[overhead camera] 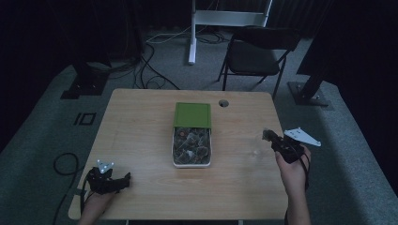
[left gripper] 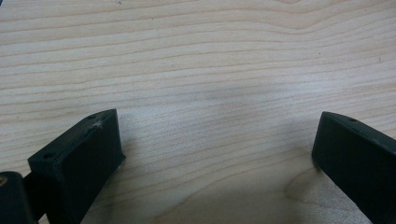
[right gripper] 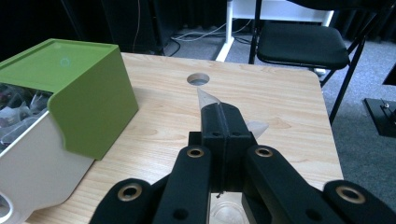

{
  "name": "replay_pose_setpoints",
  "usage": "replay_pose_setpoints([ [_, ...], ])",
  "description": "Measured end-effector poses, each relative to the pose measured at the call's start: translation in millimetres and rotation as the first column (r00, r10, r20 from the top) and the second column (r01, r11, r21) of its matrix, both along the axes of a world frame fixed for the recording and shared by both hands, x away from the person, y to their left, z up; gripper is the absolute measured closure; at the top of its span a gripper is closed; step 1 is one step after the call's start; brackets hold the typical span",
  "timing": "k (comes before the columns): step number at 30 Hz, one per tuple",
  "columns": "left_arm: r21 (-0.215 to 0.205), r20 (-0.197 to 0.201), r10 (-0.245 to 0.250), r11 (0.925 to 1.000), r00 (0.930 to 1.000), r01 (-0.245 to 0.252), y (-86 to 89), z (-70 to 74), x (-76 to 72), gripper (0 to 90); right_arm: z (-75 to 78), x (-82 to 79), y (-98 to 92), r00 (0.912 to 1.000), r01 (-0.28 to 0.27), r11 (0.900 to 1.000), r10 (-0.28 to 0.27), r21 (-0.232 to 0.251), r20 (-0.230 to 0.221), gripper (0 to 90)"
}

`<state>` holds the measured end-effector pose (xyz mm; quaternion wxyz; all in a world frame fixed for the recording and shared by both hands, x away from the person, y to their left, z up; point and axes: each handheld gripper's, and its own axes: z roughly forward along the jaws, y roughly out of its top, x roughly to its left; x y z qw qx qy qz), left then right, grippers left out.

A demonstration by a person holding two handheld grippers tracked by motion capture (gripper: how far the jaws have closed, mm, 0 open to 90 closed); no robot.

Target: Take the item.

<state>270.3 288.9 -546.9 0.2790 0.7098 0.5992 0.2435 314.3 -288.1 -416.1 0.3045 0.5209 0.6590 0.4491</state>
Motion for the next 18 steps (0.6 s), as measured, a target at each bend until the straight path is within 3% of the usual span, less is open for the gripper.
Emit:
replay_pose_setpoints([
  [16,0.0,0.0,0.0,1.0,1.0,0.0,0.0,0.0,0.0,2.2,-21.4,12.8,-4.9,0.9977,0.015,1.0,-0.014,0.022,-0.067,89.8],
  [18,0.0,0.0,0.0,1.0,1.0,0.0,0.0,0.0,0.0,2.2,-23.5,14.2,-5.8,0.9969,0.01,0.999,-0.007,0.034,-0.079,85.3],
])
